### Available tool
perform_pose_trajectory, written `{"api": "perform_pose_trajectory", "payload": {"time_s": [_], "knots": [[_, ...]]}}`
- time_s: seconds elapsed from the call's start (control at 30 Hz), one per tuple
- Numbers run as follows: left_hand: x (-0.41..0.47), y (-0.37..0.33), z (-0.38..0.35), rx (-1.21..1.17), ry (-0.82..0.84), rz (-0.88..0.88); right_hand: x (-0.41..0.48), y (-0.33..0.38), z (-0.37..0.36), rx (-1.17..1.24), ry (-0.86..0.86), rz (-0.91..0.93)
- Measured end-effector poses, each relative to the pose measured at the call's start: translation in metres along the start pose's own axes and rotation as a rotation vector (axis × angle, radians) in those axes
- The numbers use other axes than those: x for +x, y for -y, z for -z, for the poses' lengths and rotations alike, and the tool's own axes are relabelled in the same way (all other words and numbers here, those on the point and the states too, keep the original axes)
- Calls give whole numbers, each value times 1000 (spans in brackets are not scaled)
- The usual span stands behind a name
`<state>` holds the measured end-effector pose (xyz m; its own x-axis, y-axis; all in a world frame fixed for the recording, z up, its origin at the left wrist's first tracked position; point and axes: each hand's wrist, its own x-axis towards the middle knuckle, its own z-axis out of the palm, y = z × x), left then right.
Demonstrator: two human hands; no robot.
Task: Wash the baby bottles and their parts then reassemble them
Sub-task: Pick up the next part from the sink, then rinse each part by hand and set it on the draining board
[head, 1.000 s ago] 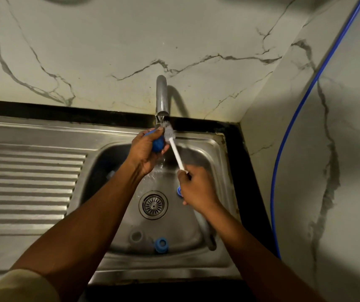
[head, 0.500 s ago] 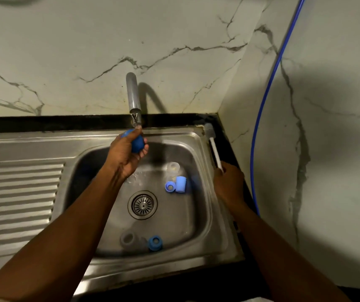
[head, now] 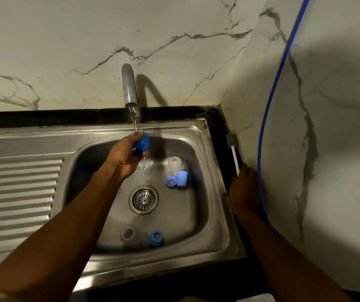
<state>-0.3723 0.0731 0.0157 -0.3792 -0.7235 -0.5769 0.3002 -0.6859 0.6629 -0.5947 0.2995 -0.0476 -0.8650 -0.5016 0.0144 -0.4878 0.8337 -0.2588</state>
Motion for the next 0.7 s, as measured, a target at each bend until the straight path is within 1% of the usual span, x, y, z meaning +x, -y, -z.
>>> {"api": "perform_pose_trajectory", "payload": {"time_s": [0.13,0.2,0.23,0.37,0.4,0.5,0.53,0.6,0.7], "knots": [[3,9,12,-40,0,36,-5,4,7,120,-2,21],[0,13,20,34,6,73,-8,8,12,142,-20,52],[-1,17,28,153,3,77,-9,10,14,156,-40,76],[-8,43,77,790,-88,-34,-10,16,21,200,-132,190],[-9,52,94,939,-111,-28,-11,18,22,212,-144,229],[-7,76,150,1383,-179,93,-17,28,22,219,-185,342],[-8,83,163,1497,-189,145,-18,33,20,214,-201,374],[-13,92,181,1614,-189,220,-22,44,14,204,-214,421],[-24,97,186,1662,-173,335,-26,62,3,219,-189,467]]}}
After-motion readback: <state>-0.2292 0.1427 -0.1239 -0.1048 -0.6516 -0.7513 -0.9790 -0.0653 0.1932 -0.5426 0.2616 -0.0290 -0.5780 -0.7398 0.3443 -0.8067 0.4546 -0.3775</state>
